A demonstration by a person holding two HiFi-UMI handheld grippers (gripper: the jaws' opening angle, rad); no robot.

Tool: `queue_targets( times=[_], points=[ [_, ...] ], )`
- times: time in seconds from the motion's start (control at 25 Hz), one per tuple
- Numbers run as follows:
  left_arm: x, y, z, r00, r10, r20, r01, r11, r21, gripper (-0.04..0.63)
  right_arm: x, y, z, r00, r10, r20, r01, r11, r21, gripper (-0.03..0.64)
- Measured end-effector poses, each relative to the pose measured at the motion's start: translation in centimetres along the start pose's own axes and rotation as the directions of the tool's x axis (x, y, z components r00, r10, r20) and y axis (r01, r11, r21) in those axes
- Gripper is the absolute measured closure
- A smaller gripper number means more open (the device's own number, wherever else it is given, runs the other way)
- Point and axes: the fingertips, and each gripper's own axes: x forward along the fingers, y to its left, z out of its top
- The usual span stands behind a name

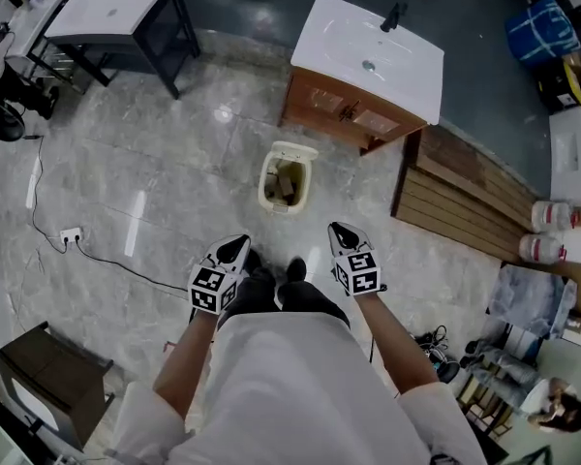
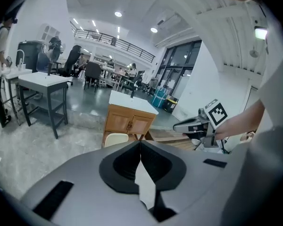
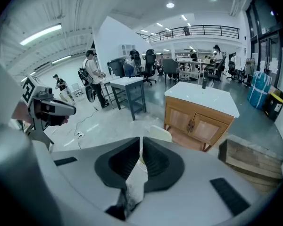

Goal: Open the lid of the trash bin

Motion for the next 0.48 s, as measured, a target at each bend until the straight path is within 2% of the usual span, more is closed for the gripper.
queue_targets(
  times=[0.2, 0.48],
  points=[
    [-0.2, -3.6, 2.6, 0.998, 0.017, 0.058, -0.018, 1.000, 0.023, 0.577, -3.8, -1.6, 1.1, 0.998, 0.016, 0.068, -0.016, 1.000, 0.001, 0.580],
    [-1.5, -7.0, 5.3, 0.988, 0.059, 0.142, -0.062, 0.998, 0.018, 0.577, -7.6, -3.8, 2.6, 0.989, 0.031, 0.144, -0.027, 0.999, -0.030, 0.580]
  ],
)
